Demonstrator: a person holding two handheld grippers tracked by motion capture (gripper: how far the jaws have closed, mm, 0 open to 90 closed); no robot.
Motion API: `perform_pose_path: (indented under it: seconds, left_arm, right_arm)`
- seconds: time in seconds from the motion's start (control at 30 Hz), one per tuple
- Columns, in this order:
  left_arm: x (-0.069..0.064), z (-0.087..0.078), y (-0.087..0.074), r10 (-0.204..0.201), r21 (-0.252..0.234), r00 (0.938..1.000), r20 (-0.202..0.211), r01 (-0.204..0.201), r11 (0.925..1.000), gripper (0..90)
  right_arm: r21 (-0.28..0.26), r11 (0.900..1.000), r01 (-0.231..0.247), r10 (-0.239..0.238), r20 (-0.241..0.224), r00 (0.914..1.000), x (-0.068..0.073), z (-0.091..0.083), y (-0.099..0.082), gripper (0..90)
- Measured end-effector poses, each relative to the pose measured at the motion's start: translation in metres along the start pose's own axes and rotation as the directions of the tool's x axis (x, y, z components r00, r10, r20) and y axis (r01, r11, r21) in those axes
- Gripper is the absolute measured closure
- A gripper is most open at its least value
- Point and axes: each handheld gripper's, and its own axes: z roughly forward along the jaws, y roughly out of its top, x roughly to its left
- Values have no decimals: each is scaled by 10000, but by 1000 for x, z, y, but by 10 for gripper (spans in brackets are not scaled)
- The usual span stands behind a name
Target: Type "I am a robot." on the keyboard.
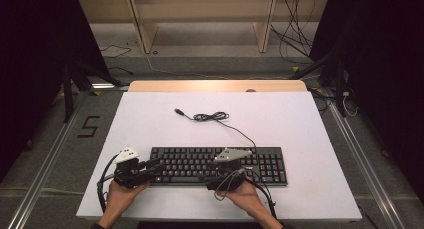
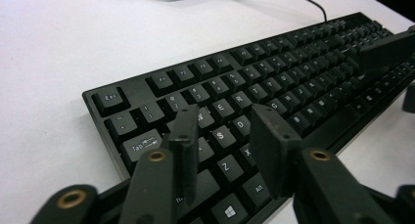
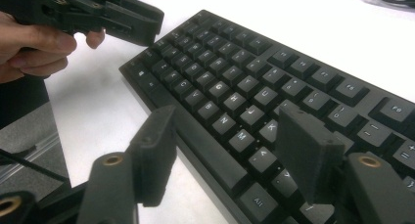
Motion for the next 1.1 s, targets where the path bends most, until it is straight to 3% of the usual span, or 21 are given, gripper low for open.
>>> perform_pose_path:
  seconds: [0.57, 1.1]
  left_arm:
    - [2, 9, 0, 189, 655, 9996, -193, -176, 9977, 878]
    - [4, 16, 2, 92, 929, 9992, -389, -55, 9957, 888]
  right_arm:
    - [-159, 9998, 81, -80, 53, 10000, 1, -4, -2, 363]
    - [-143, 9998, 123, -122, 37, 9999, 2, -5, -3, 359]
